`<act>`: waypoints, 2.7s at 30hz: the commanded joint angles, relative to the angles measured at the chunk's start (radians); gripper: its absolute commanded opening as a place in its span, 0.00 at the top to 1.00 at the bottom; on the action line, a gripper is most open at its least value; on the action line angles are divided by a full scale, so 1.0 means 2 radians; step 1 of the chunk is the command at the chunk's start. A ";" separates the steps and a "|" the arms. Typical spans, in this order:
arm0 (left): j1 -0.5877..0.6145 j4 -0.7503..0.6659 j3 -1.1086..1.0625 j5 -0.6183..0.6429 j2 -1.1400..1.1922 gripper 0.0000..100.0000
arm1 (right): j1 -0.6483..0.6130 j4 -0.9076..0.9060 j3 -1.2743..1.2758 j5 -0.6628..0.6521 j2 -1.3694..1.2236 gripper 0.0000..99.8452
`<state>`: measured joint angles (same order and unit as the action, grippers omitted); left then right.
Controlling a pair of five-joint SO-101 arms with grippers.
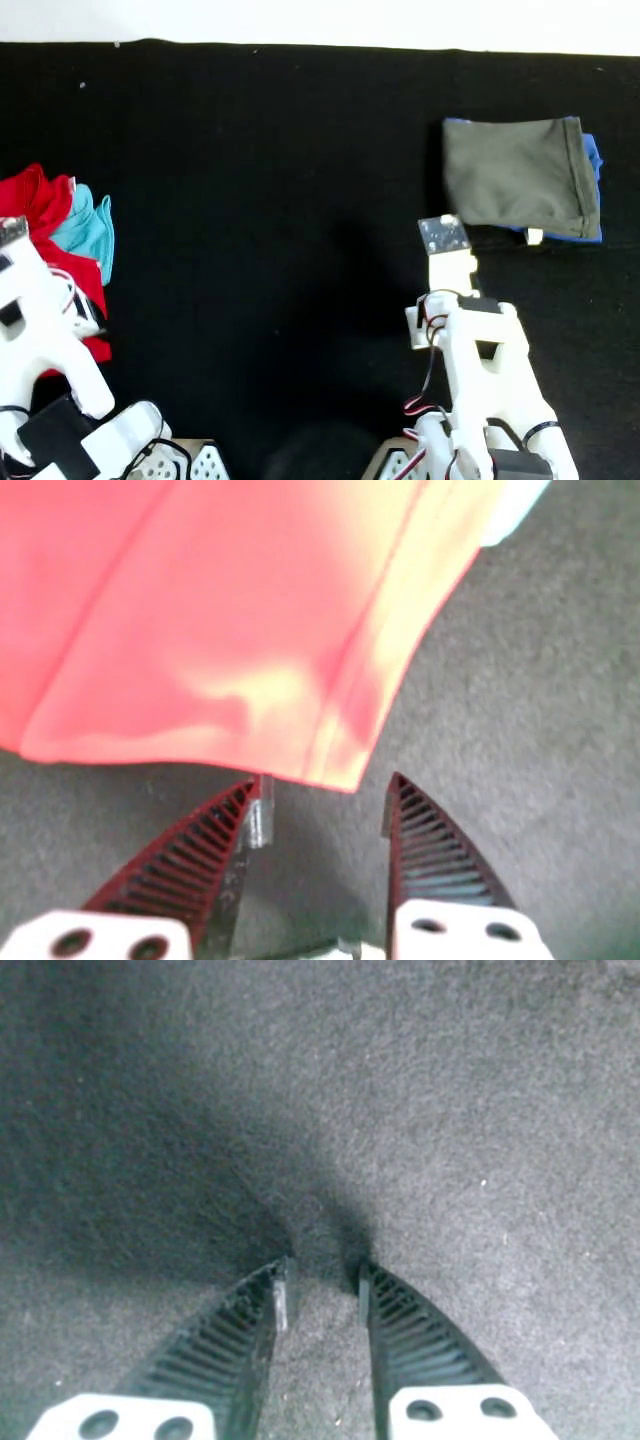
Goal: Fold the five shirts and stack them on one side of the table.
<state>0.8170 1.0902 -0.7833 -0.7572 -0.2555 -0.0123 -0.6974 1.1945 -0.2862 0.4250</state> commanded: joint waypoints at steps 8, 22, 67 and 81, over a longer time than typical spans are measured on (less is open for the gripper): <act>0.005 -0.076 0.036 -0.021 0.129 0.86 | -0.006 0.014 0.009 -0.005 0.000 0.88; -0.067 0.163 0.266 0.064 0.109 0.99 | -0.006 0.014 0.009 -0.005 0.000 0.88; -0.468 0.127 0.620 0.143 -0.046 0.99 | -0.005 0.015 0.010 -0.005 0.000 0.88; -0.313 0.123 0.395 0.141 -0.046 0.99 | -0.052 -0.049 -0.046 -0.008 0.000 0.88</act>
<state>0.1818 1.3357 0.0146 -0.4733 -0.3337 -0.0399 -0.7096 1.1776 -0.2892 0.4235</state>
